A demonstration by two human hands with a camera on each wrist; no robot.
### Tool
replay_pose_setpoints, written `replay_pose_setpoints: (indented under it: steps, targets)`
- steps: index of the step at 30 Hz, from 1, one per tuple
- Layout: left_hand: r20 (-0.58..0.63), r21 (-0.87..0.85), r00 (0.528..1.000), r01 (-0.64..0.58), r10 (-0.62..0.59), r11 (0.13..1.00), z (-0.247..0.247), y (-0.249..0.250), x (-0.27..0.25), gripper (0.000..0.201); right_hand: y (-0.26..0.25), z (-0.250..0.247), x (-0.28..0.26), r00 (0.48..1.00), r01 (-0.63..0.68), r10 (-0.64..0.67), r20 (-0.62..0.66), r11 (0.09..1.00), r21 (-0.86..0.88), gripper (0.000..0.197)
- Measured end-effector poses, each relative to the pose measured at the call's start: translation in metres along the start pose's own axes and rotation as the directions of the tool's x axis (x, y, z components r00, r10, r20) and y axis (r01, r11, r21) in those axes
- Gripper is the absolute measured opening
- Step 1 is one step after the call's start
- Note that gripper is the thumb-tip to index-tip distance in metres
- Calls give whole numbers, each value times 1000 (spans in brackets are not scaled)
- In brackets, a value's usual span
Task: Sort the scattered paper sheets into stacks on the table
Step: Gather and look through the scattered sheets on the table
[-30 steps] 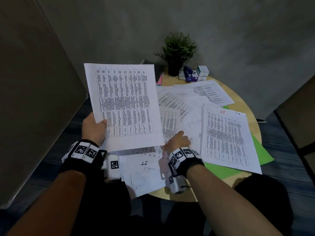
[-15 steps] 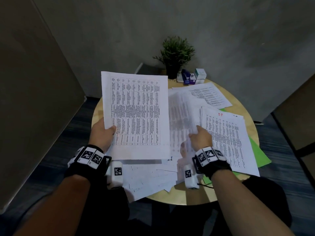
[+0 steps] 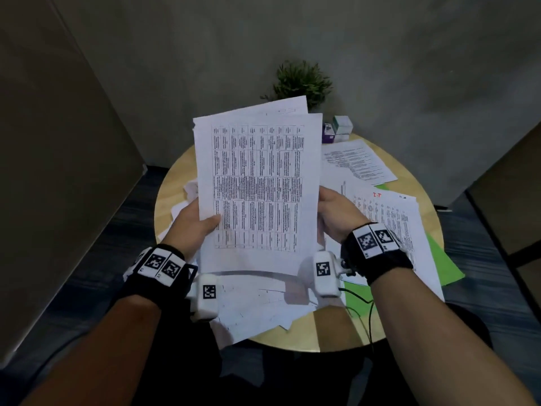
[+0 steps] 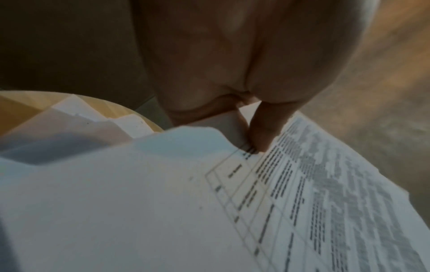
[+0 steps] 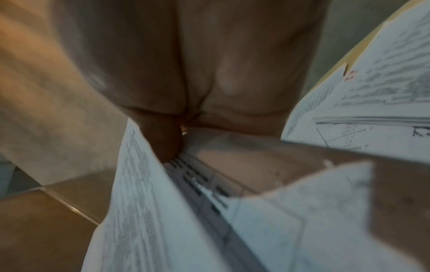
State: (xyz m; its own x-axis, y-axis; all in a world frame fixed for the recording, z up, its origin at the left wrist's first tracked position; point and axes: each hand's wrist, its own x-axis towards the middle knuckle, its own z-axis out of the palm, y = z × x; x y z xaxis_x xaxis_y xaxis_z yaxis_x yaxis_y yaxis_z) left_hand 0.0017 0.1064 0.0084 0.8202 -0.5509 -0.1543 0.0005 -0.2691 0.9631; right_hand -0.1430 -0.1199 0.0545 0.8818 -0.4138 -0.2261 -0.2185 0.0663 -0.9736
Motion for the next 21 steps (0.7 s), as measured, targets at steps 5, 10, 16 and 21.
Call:
replay_pose_setpoints:
  steps: [5, 10, 16, 21]
  targets:
    - [-235, 60, 972, -4, 18, 998, -20, -5, 0, 43, 17, 3, 21, 987, -100, 83, -136, 987, -125, 17]
    - [-362, 21, 931, -31, 37, 999, -37, -4, -5, 40, 54, 20, 33, 946, -322, 181, -269, 618, -717, 54]
    - [-387, -55, 922, -48, 23, 997, -40, -11, -3, 40, 91, 58, 46, 800, -597, 249, -546, 428, -679, 85]
    - [-348, -153, 937, -37, -18, 988, -42, -16, -1, 54, 95, 41, 40, 857, -471, 162, -490, 631, -616, 54]
